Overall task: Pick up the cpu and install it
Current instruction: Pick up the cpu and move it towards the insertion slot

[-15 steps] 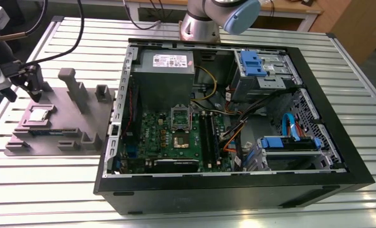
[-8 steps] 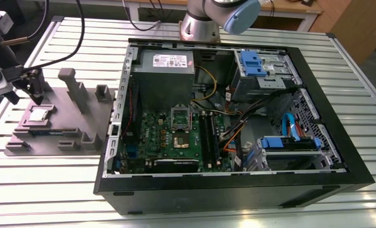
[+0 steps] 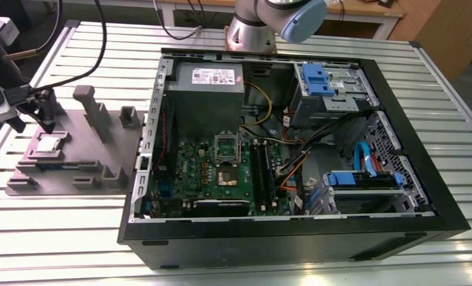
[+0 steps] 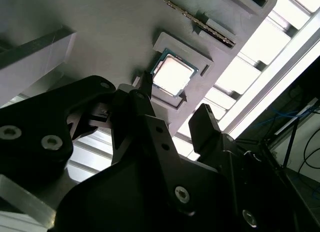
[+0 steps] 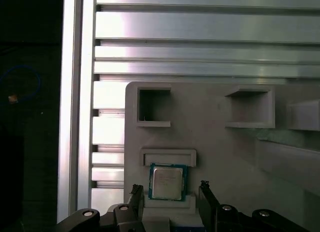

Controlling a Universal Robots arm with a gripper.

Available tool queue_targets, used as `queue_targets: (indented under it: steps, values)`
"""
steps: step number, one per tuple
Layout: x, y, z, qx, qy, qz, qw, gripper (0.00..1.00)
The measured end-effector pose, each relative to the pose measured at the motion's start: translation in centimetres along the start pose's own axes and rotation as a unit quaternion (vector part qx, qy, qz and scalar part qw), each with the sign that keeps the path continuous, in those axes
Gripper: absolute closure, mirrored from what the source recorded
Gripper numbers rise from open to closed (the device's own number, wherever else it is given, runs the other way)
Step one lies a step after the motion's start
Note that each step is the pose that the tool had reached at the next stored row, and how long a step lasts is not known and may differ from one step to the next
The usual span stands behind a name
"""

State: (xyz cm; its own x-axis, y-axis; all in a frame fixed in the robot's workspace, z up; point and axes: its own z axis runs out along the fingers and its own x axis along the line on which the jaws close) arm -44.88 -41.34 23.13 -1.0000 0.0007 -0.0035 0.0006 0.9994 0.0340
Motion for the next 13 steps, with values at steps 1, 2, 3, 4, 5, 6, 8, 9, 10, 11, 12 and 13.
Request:
queue_targets:
  steps: [1, 2, 3, 4, 5, 6, 8, 9, 10, 11, 12, 13]
  values:
    - [0.0, 0.0, 0.0, 0.0003, 0.0, 0.0, 1.0, 0.44]
    - [0.0, 0.0, 0.0, 0.0003, 0.0, 0.0, 1.0, 0.44]
    - [0.0, 0.0, 0.0, 0.0003, 0.0, 0.0, 1.0, 0.44]
    - [0.0, 0.0, 0.0, 0.0004, 0.0001, 0.0, 1.0, 0.44]
    - [0.0, 0.0, 0.01, 0.0004, 0.0001, 0.0, 1.0, 0.44]
    - [0.0, 0.0, 0.02, 0.0004, 0.0001, 0.0, 1.0, 0.44]
    - [0.0, 0.0, 0.06, 0.0003, 0.0, 0.0, 1.0, 0.44]
    - [0.0, 0.0, 0.08, 0.0003, 0.0, 0.0, 1.0, 0.44]
    - [0.0, 0.0, 0.11, 0.0003, 0.0, 0.0, 1.0, 0.44]
    - [0.0, 0.0, 0.17, 0.0003, -0.0001, 0.0, 1.0, 0.43]
    - [0.0, 0.0, 0.25, 0.0003, -0.0001, 0.0, 1.0, 0.43]
    - [0.0, -0.01, 0.36, 0.0003, 0.0, 0.0, 1.0, 0.36]
